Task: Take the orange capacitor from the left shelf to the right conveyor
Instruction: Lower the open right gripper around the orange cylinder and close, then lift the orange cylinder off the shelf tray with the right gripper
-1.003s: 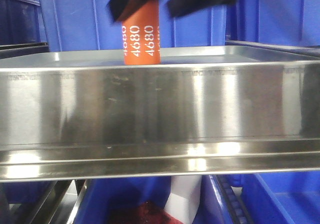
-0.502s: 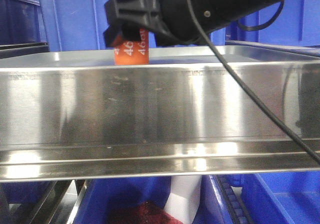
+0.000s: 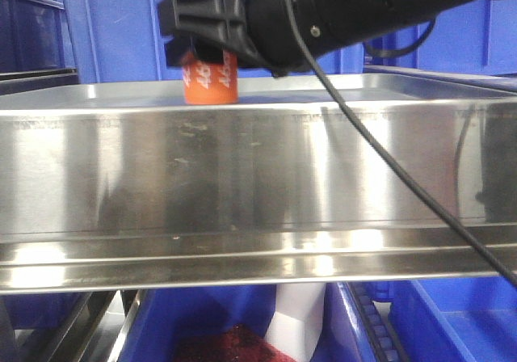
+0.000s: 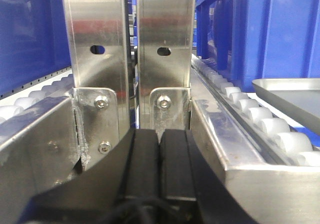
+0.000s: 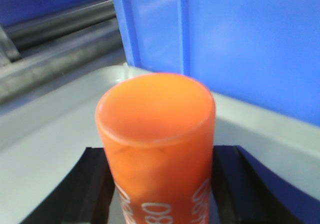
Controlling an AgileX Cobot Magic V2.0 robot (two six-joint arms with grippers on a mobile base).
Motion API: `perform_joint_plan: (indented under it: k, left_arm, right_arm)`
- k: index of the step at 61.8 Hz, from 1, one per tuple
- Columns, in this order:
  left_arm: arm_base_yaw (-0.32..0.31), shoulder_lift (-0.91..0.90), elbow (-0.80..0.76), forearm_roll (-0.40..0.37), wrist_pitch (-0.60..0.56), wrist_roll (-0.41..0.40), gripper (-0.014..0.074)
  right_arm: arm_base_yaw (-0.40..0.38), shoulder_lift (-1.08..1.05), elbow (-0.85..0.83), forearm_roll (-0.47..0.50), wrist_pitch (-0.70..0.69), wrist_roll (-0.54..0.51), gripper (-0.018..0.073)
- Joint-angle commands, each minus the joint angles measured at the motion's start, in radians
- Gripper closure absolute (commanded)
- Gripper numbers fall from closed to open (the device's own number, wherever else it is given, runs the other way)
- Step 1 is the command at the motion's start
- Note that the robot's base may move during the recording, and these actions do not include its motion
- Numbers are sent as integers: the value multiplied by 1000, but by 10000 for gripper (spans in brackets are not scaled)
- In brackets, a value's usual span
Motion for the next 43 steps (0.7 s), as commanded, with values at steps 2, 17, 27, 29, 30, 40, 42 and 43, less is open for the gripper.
perform_joint_plan:
  k: [2, 17, 27, 29, 30, 40, 42, 43]
  left_arm:
    - [1, 6, -8, -6, -84, 0, 701]
    - [1, 6, -8, -6, -84, 0, 701]
    - [1, 6, -8, -6, -84, 0, 701]
    - [1, 6, -8, -6, -84, 0, 701]
    - [1, 6, -8, -6, -84, 0, 701]
    - [1, 6, -8, -6, -84, 0, 701]
    - [1, 6, -8, -6, -84, 0, 701]
    - [1, 6, -8, -6, -84, 0, 701]
  right_arm:
    - [1, -111, -21, -11, -110, -10, 508]
    - [2, -348, 120, -86, -109, -11, 505]
    - [2, -589, 277, -100, -97, -11, 505]
    - [1, -625, 306, -100, -89, -11, 505]
    - [1, -650, 320, -100, -82, -11, 505]
    - [-3, -919, 422, -100, 84, -12, 505]
    - [-3, -967, 434, -100, 129, -12, 505]
    - [-3, -979, 436, -100, 152, -12, 505]
